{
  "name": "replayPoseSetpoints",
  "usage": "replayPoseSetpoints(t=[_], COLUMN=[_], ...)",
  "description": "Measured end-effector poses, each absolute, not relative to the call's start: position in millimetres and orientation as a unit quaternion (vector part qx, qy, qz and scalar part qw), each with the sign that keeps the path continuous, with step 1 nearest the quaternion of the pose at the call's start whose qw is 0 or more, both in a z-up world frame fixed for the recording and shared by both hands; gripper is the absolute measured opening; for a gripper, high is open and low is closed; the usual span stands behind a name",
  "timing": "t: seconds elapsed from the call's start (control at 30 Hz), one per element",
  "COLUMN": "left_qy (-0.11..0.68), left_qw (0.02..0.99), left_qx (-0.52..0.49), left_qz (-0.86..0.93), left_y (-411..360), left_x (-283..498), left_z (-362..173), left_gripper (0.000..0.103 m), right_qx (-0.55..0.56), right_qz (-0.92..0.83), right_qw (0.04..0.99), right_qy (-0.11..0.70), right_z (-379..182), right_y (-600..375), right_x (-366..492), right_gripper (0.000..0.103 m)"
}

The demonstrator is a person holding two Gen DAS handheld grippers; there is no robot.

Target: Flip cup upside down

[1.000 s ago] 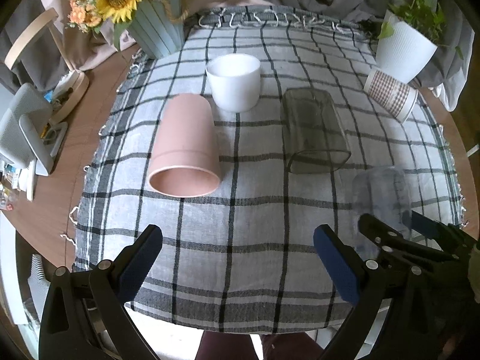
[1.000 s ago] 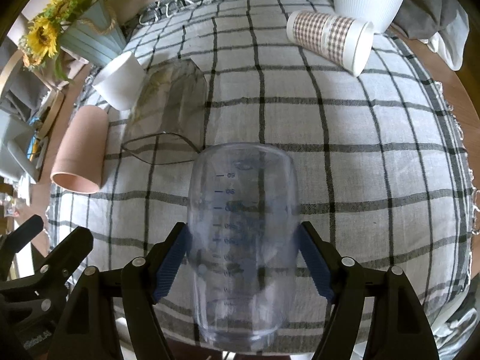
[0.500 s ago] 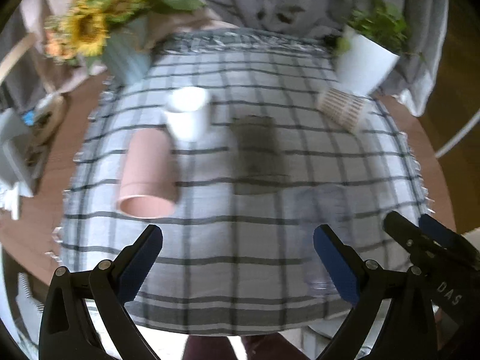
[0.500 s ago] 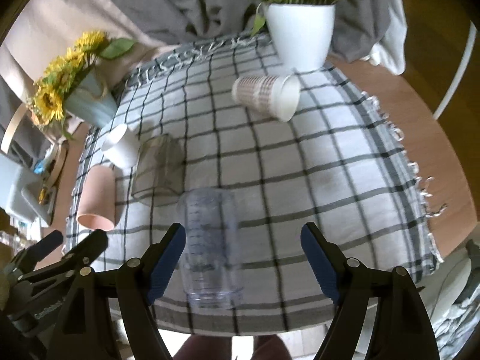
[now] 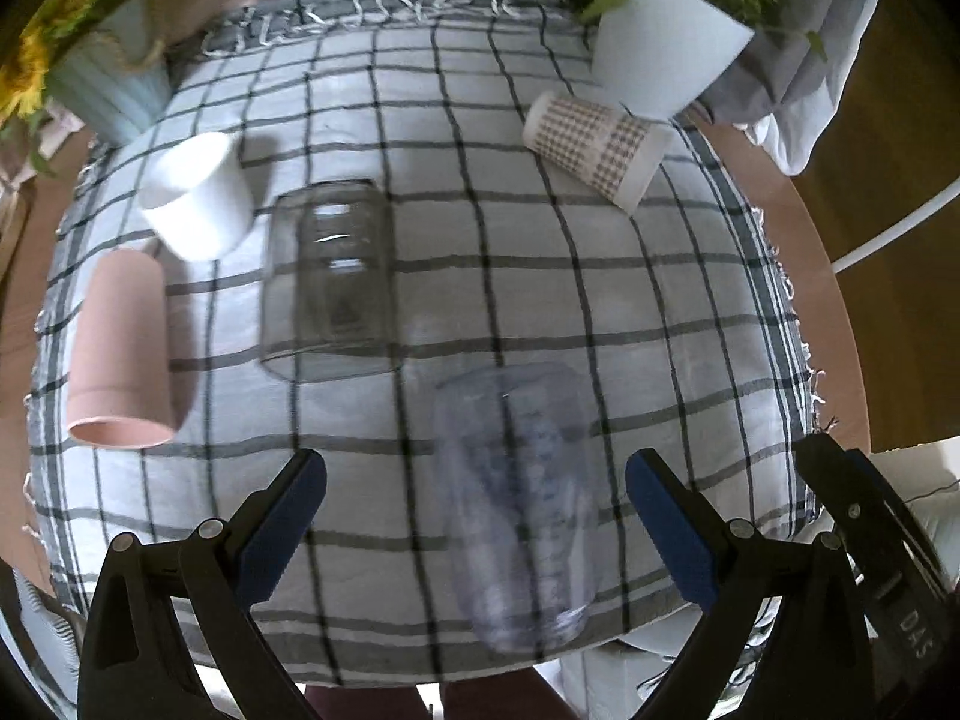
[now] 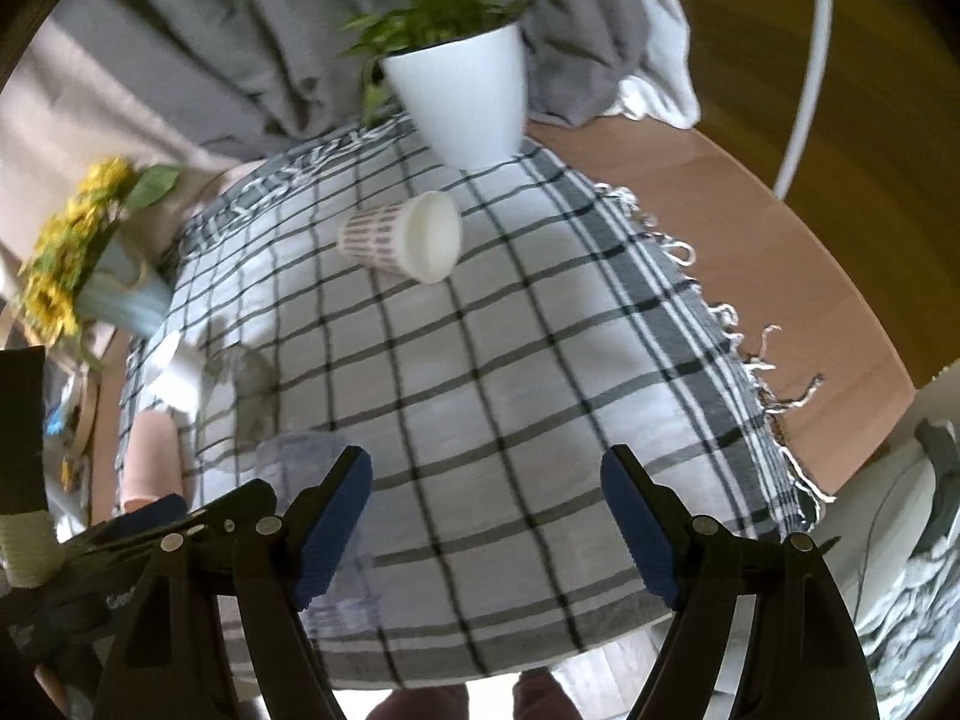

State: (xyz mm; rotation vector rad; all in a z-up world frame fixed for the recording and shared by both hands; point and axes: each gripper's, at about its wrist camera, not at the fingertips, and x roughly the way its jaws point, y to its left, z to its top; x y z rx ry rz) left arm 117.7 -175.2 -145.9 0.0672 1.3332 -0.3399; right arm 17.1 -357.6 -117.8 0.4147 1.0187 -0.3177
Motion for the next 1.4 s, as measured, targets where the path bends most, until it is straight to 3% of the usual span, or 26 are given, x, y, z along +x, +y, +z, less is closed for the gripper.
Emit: replayPoseSetpoints(t=[0.47, 0.7, 1.03, 1.4], left_qy=[0.667, 0.671, 0.658, 0.582], left_qw=[0.727, 0.722, 0.733, 0.789], left_qx=[0.04, 0.051, 0.039, 0.067], left_qz=[-0.159, -0.161, -0.167, -0.185], left_y=[-204.7, -211.0, -210.8, -222.1], left_x=[147.1, 151.5, 152.3, 150.9], left_z=[-186.0, -194.6, -184.8, -143.3], left_gripper=[0.095, 0.07, 0.07, 0.07], right_qx=[0.234, 0.234, 0.232, 0.237], right_qz=[-0.192, -0.198, -0.199, -0.204], right_qw=[0.815, 0.807, 0.806, 0.816], right_qy=[0.493, 0.505, 0.507, 0.487], right_z=[-140.3, -146.7, -145.0, -126.9], right_y=[-389.5, -390.2, -389.6, -391.1], right_x=[21.6, 24.2, 24.3, 17.6], right_gripper=[0.079, 0.079, 0.079, 0.079])
